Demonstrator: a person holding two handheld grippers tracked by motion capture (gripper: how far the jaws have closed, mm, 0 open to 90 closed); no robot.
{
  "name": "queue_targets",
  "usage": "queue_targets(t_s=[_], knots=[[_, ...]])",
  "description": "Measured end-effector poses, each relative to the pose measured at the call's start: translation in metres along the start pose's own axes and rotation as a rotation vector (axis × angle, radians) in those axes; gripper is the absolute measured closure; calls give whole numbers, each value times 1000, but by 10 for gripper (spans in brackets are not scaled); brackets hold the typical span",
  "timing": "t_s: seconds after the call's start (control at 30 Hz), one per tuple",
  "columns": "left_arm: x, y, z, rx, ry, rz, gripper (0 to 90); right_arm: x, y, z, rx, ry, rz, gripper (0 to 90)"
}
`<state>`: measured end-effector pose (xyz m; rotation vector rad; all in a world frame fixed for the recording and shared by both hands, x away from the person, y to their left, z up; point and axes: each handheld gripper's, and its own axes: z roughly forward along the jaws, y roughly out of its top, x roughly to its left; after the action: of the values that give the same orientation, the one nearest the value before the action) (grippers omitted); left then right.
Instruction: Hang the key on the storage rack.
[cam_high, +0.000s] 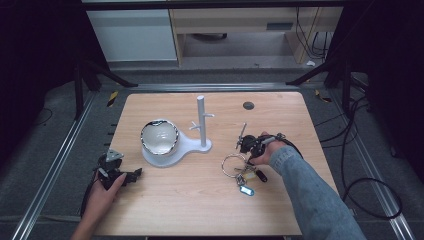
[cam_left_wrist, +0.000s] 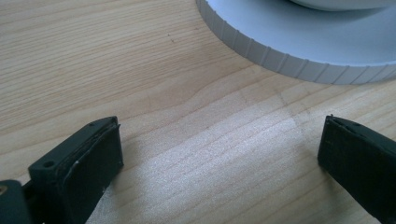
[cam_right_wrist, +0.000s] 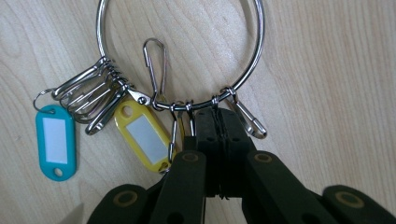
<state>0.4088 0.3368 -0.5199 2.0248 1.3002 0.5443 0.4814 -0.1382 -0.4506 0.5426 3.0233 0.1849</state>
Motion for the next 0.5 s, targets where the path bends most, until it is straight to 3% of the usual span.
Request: queue_targets(t_s=[0.5], knots=[[0,0,0,0,0,0,0,-5,3,-40,-30,-10,9,888]])
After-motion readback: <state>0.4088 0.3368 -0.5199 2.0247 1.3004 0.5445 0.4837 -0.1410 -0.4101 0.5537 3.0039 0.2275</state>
